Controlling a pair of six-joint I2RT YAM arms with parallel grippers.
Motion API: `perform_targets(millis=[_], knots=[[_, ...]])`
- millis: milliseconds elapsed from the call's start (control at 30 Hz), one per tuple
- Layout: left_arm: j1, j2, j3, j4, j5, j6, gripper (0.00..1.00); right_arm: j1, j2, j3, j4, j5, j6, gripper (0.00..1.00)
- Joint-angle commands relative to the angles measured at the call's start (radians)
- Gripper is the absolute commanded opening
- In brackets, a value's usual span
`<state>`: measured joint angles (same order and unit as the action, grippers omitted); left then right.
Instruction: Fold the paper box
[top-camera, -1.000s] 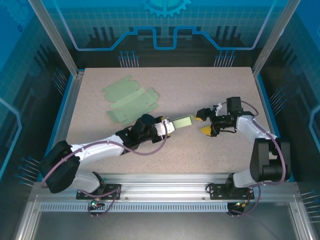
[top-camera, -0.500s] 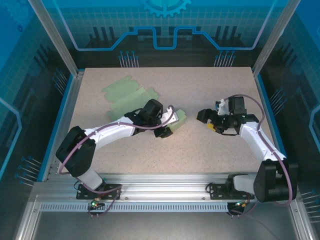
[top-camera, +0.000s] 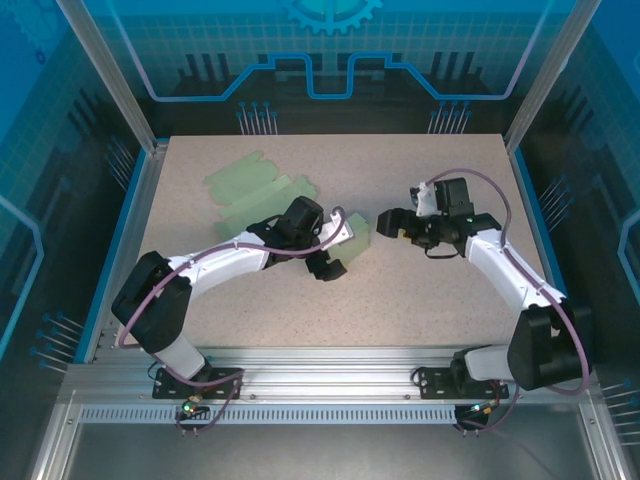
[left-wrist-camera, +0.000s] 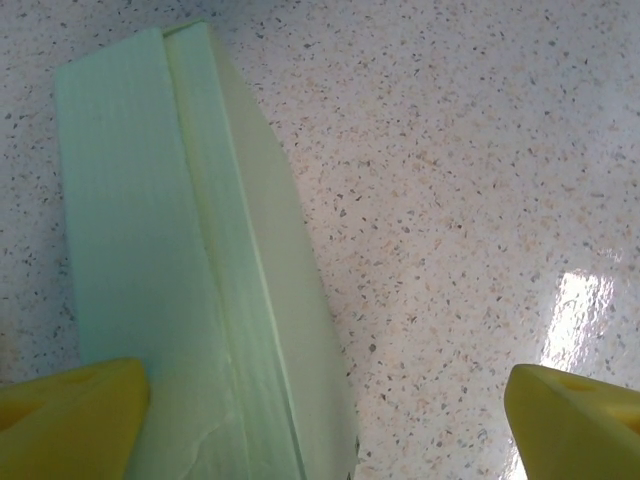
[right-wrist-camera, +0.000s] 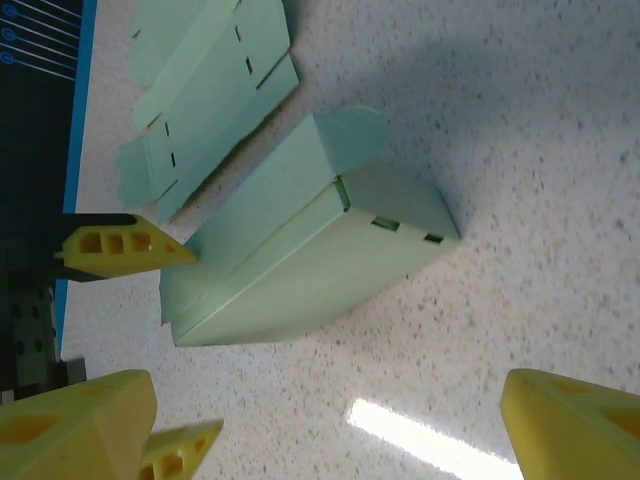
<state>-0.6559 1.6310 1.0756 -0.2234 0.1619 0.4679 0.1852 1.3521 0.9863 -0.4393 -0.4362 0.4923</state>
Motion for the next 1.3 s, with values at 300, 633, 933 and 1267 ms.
perform_targets(millis=[300,633,933,1267], knots=[[0.036,0.037,0.013,-0.048,0.022,-0.051,0.85,0.063,0.183,0.051,0.147,0.023,0.001,0.89],[0.049,0.059,0.042,-0.029,-0.074,-0.214,0.86,0.116,0.234,0.063,0.062,0.168,0.002,0.87],[0.238,0.043,-0.01,-0.043,0.072,-0.786,0.84,0.162,0.199,-0.014,0.036,0.252,0.067,0.83],[0.196,0.174,0.004,0.022,0.17,-0.845,0.92,0.192,0.278,-0.09,0.159,0.184,0.152,0.65]])
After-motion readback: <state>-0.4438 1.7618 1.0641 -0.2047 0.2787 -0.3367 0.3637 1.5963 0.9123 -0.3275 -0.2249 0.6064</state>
